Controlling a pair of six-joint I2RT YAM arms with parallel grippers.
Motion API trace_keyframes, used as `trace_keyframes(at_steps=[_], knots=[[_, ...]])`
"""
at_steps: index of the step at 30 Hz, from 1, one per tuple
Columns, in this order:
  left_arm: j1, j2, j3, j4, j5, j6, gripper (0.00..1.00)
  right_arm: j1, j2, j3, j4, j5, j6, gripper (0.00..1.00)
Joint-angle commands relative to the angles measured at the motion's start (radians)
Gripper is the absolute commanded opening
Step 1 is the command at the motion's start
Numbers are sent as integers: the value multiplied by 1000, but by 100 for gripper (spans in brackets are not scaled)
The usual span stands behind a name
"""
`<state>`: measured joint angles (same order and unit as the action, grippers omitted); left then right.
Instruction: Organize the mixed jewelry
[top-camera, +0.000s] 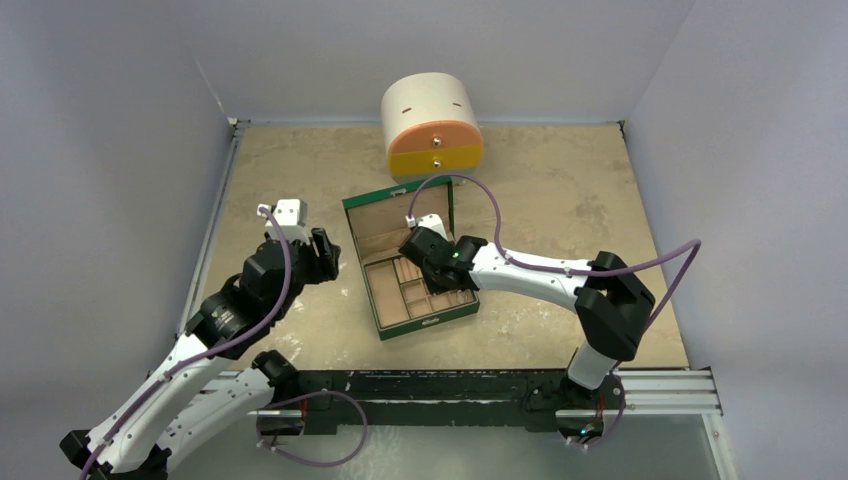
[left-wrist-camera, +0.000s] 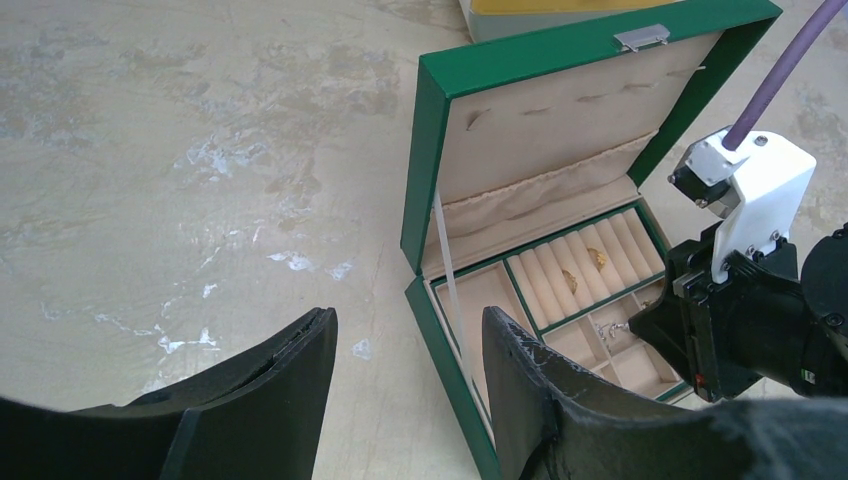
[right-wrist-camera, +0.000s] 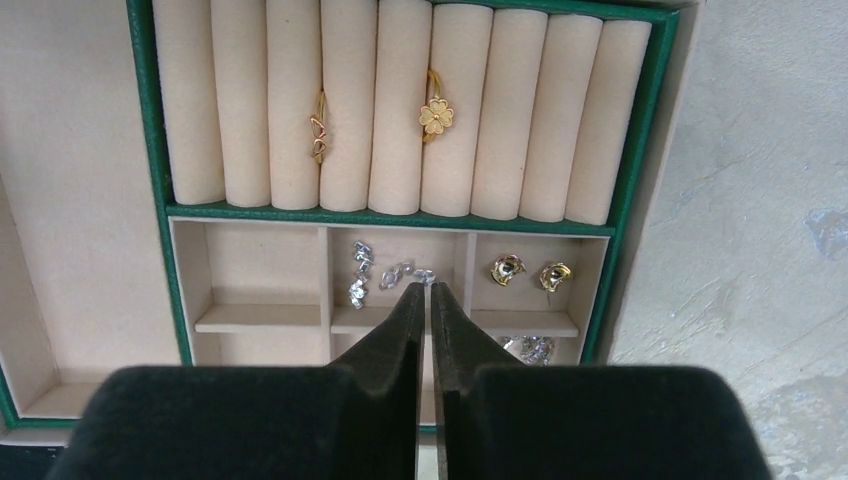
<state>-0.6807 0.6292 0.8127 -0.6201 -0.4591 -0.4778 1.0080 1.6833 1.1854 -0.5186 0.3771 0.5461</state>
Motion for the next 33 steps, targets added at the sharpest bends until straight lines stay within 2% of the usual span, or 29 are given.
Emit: trace_keyframes(at_steps=[1,5,13,18,26,33], knots=[[6,1,23,20,-21,4,55,4,-6,39,-6,36,30,11],[5,4,25,20,-20,2,55,4,-18,35,-5,41,39,18],[6,9,29,19,-28,-5,55,3,-108,-5,3,59,66,19],[5,33,57,25,-51,-11,55,3,-207,-44,-1,131,83,21],[5,177,194,66,-128,19,55,1,-365,-120,-72,302,119,21],[5,358,329,119,-142,28,54,-9,-513,-197,-83,349,153,22]])
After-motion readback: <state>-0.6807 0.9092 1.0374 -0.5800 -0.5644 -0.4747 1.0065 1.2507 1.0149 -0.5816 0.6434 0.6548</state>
